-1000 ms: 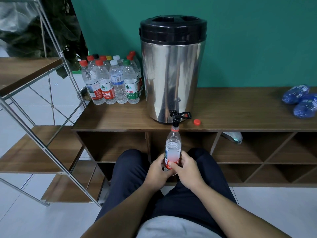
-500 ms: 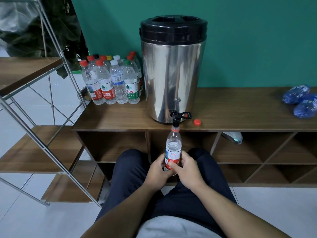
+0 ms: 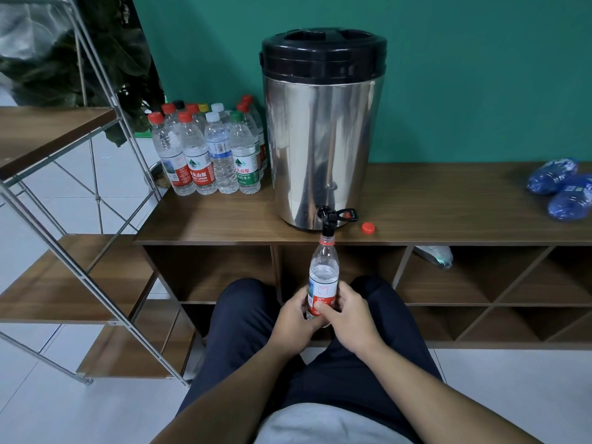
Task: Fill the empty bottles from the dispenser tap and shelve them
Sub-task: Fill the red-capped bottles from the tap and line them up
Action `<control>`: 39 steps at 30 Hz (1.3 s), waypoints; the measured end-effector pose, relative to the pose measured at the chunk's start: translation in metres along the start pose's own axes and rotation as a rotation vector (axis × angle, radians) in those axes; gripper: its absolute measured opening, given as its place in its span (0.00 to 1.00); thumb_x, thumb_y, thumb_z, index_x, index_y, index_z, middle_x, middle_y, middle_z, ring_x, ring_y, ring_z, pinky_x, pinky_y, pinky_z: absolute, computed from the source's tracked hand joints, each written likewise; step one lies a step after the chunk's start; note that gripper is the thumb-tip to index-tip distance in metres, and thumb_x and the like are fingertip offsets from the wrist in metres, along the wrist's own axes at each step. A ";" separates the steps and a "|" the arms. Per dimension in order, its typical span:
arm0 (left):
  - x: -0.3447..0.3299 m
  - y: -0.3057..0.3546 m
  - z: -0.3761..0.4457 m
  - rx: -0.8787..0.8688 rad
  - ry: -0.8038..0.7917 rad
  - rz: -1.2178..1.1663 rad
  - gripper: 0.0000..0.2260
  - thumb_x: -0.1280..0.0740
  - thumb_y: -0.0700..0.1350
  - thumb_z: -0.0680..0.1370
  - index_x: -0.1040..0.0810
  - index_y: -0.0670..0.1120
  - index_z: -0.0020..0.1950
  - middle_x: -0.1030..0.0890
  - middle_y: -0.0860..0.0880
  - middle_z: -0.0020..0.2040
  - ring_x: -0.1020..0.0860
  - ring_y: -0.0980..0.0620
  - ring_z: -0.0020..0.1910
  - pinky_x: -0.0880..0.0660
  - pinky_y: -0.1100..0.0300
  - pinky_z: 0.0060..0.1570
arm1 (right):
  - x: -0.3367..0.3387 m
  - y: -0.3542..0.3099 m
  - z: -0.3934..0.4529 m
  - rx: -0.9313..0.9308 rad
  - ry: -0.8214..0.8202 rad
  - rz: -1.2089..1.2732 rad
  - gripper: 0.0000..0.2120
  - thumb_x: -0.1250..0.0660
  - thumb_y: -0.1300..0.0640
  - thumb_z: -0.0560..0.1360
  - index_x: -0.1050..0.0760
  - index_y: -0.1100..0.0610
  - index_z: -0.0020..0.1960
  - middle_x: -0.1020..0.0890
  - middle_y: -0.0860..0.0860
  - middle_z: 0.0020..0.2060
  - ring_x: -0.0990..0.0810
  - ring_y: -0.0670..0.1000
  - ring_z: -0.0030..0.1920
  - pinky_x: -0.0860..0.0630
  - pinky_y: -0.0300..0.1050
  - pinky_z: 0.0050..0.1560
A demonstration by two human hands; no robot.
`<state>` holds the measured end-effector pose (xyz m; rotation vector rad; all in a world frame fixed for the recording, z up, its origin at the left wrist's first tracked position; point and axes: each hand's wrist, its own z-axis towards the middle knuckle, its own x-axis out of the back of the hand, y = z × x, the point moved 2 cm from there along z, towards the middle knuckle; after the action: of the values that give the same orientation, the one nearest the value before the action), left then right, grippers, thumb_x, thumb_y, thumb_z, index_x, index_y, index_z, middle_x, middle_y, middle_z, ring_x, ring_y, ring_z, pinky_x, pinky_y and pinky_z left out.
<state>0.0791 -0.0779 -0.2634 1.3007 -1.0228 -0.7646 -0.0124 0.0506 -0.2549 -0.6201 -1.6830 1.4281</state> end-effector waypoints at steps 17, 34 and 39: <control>0.000 0.001 -0.001 0.014 -0.007 -0.039 0.26 0.20 0.36 0.79 0.19 0.50 0.74 0.12 0.51 0.64 0.14 0.51 0.65 0.17 0.42 0.69 | 0.000 0.000 0.000 0.010 0.014 -0.037 0.23 0.19 0.58 0.77 0.19 0.47 0.70 0.11 0.40 0.57 0.13 0.40 0.59 0.14 0.45 0.60; 0.001 0.001 0.000 -0.022 -0.003 0.008 0.26 0.19 0.38 0.79 0.20 0.51 0.75 0.12 0.53 0.65 0.14 0.53 0.65 0.18 0.46 0.70 | -0.001 0.000 0.000 0.006 0.011 -0.011 0.24 0.20 0.60 0.77 0.19 0.49 0.70 0.11 0.41 0.57 0.12 0.42 0.59 0.14 0.50 0.62; 0.001 0.001 0.000 -0.023 -0.002 0.014 0.26 0.19 0.39 0.79 0.20 0.52 0.75 0.12 0.53 0.65 0.14 0.52 0.66 0.18 0.45 0.70 | -0.001 -0.002 0.000 0.011 0.010 -0.015 0.23 0.19 0.59 0.77 0.19 0.47 0.70 0.11 0.40 0.57 0.13 0.42 0.59 0.14 0.49 0.62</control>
<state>0.0791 -0.0790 -0.2622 1.2716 -1.0207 -0.7650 -0.0118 0.0493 -0.2535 -0.6065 -1.6678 1.4212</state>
